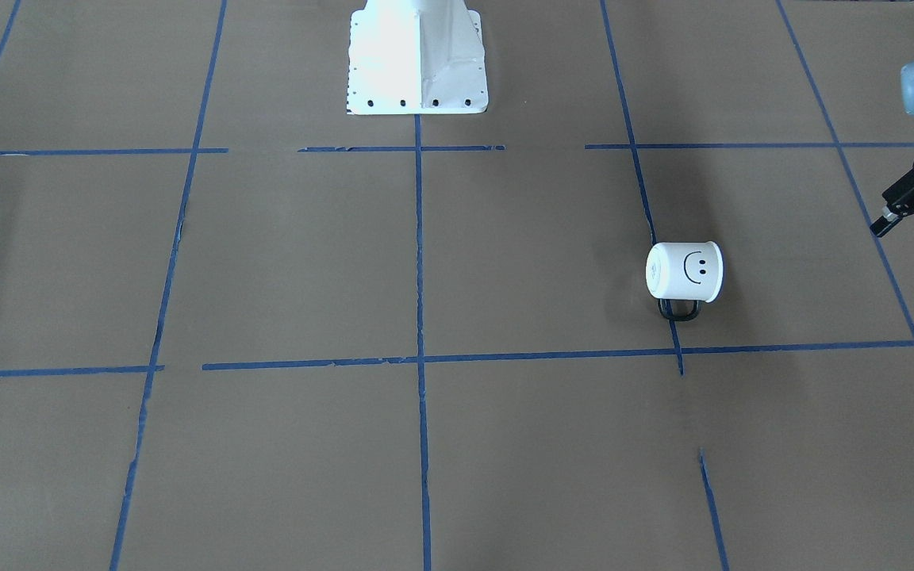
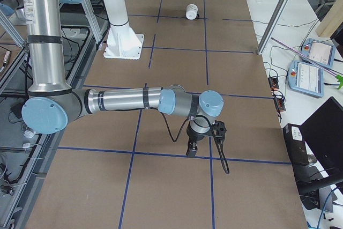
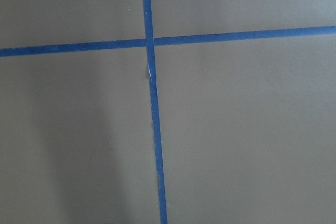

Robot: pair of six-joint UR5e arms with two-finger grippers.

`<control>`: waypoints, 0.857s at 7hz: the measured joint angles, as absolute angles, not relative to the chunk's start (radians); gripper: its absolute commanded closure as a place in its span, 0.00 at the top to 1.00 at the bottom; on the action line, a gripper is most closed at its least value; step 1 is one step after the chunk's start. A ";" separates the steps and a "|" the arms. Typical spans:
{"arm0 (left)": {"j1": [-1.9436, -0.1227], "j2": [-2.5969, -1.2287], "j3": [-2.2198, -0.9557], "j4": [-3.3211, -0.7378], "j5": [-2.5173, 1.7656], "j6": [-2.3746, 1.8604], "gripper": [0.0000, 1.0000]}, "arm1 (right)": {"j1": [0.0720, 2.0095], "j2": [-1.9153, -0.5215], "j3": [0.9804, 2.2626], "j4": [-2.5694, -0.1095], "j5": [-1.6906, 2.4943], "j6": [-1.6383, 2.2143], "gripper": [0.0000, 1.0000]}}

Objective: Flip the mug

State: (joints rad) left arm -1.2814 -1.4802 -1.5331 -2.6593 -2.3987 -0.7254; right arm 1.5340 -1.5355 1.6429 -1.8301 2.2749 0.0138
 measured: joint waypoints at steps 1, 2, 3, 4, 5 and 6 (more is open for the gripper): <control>-1.251 -1.477 -1.490 -2.810 -2.405 -0.835 1.00 | 1.534 -1.536 1.643 -1.830 2.275 0.014 1.00; -1.225 -1.476 -1.464 -2.924 -2.404 -0.935 1.00 | 1.534 -1.536 1.643 -1.830 2.275 0.014 1.00; -1.200 -1.476 -1.441 -3.015 -2.376 -1.019 1.00 | 1.534 -1.536 1.643 -1.830 2.275 0.014 1.00; -1.162 -1.476 -1.411 -3.102 -2.300 -1.103 1.00 | 1.534 -1.535 1.642 -1.830 2.275 0.014 1.00; -1.098 -1.476 -1.373 -3.205 -2.196 -1.201 1.00 | 1.534 -1.536 1.642 -1.830 2.275 0.014 1.00; -1.007 -1.476 -1.343 -3.315 -2.068 -1.325 1.00 | 1.534 -1.536 1.643 -1.830 2.275 0.014 1.00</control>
